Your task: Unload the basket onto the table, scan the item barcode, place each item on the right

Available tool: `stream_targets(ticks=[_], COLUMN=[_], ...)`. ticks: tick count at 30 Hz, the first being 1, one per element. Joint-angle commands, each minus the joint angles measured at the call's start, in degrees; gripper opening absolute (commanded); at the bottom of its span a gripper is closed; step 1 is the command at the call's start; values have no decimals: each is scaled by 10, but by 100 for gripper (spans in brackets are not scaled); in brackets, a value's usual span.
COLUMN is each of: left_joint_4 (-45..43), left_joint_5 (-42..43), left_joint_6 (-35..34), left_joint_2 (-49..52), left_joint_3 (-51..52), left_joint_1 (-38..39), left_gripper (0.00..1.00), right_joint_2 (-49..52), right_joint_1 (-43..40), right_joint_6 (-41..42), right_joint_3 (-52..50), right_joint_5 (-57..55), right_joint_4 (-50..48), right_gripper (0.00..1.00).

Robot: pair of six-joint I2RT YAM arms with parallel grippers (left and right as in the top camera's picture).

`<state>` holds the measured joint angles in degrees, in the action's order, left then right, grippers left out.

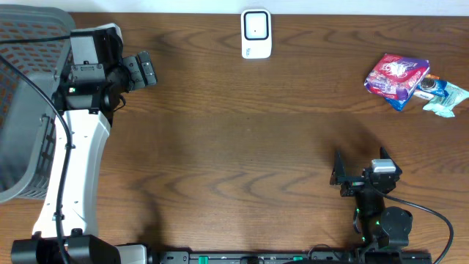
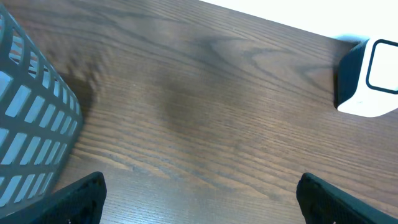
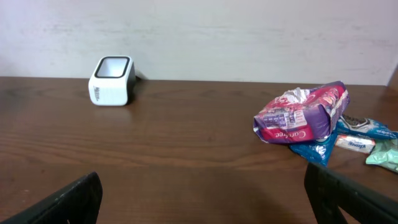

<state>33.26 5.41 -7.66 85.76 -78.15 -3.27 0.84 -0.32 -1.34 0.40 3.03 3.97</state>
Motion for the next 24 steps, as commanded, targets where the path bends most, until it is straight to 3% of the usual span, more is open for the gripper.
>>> stream_targets(ticks=[1, 24], left_joint_4=[2, 2], left_joint_5=[-5, -5], left_joint_6=[2, 2], left_joint_2=[4, 4], left_joint_3=[2, 2], left_joint_1=[-1, -1], left_gripper=[98, 98], right_joint_2=[-6, -5], right_joint_1=[1, 2], right_joint_6=[-9, -9], right_joint_3=[-1, -1], right_joint_5=[-1, 5], right_joint_4=[3, 1], right_gripper=[99, 99])
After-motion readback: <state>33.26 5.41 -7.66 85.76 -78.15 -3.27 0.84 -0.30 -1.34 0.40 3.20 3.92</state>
